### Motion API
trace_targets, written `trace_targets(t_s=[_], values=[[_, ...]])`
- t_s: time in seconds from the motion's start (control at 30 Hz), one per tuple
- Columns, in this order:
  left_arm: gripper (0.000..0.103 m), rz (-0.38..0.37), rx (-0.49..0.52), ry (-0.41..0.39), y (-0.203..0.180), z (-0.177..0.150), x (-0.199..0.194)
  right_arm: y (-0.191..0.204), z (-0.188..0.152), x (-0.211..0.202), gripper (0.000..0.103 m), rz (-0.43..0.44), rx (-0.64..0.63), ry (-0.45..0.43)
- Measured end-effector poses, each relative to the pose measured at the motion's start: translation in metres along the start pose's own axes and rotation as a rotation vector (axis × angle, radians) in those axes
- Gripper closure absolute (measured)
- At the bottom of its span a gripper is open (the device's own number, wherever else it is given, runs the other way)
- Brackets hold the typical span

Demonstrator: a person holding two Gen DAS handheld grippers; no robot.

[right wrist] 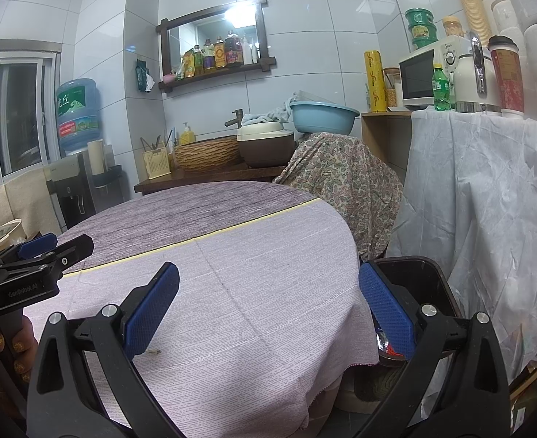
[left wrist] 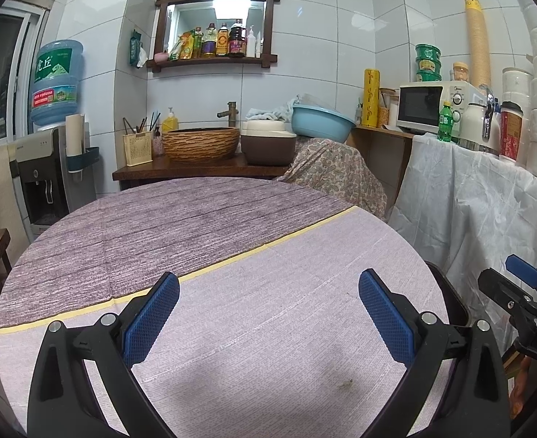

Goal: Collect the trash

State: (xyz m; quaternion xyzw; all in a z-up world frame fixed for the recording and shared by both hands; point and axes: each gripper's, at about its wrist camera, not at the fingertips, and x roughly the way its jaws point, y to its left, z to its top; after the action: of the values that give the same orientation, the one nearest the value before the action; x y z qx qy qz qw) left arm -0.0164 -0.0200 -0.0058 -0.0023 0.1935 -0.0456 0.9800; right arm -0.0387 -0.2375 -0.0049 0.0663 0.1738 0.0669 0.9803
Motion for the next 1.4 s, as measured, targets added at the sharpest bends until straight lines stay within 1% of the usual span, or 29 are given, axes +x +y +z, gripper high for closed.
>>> trace_targets(t_s=[0.2, 0.33, 0.6, 1.4], values=[[0.005, 0.006, 0.000, 0.000, -0.0001, 0.0002, -0.0009, 0.0000, 0.0002, 0.0013, 0.006, 0.002, 0.001, 0.001], [0.005, 0.016, 0.018, -0.015, -0.0018, -0.0002, -0.0035, 0.0009, 0.0000, 0.0006, 0.006, 0.001, -0.002, -0.002], [0.005, 0.018, 0.005, -0.001, 0.0014, 0.0014, -0.0020, 0.0002, -0.0002, -0.0004, 0.006, 0.002, 0.000, -0.001], [0.005, 0.018, 0.002, 0.001, 0.0047, 0.0005, -0.0016, 0.0009, 0.0000, -0.0001, 0.006, 0.001, 0.001, -0.001]])
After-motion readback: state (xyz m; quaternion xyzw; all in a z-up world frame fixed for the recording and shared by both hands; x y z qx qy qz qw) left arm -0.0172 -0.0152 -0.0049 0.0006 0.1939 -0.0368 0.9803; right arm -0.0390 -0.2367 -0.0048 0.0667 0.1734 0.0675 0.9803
